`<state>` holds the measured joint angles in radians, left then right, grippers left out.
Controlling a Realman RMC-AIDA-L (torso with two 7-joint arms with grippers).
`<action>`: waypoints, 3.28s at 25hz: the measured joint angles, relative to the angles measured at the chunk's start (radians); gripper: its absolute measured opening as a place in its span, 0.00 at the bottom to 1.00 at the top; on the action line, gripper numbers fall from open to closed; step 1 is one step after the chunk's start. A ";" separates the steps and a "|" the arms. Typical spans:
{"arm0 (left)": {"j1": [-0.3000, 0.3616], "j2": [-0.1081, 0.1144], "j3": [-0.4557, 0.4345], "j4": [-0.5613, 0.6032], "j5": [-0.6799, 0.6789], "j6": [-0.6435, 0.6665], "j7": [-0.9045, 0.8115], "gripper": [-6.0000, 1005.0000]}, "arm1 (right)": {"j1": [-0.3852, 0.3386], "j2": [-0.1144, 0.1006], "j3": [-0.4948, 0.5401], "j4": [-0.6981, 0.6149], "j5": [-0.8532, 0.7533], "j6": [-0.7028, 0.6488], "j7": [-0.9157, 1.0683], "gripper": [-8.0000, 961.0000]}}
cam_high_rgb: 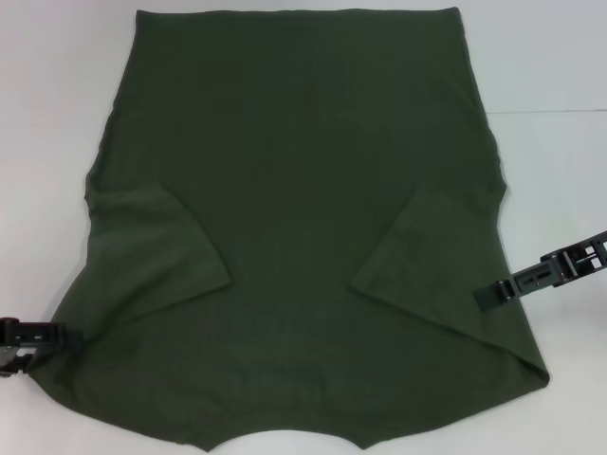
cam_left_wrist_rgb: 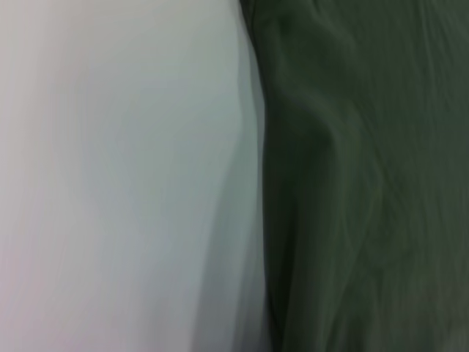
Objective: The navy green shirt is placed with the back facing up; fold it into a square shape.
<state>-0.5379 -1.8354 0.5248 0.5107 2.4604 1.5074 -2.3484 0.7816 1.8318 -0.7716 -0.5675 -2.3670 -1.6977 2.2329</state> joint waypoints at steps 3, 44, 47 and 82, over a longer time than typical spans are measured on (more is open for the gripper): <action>-0.002 -0.001 0.000 0.000 0.000 -0.005 -0.001 0.88 | 0.000 0.001 0.000 0.000 0.000 0.001 -0.001 0.97; -0.016 -0.001 0.000 -0.037 0.005 -0.080 -0.019 0.16 | -0.008 0.005 0.003 0.011 0.000 0.016 -0.007 0.97; -0.016 0.000 -0.001 -0.038 0.005 -0.075 -0.019 0.05 | -0.014 -0.005 0.003 0.011 0.000 0.012 0.021 0.97; -0.035 -0.003 -0.002 -0.038 0.003 -0.065 -0.019 0.01 | -0.105 -0.031 -0.001 0.092 -0.095 0.063 0.174 0.97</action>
<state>-0.5725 -1.8383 0.5231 0.4725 2.4639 1.4420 -2.3669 0.6765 1.8007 -0.7728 -0.4754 -2.4619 -1.6351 2.4071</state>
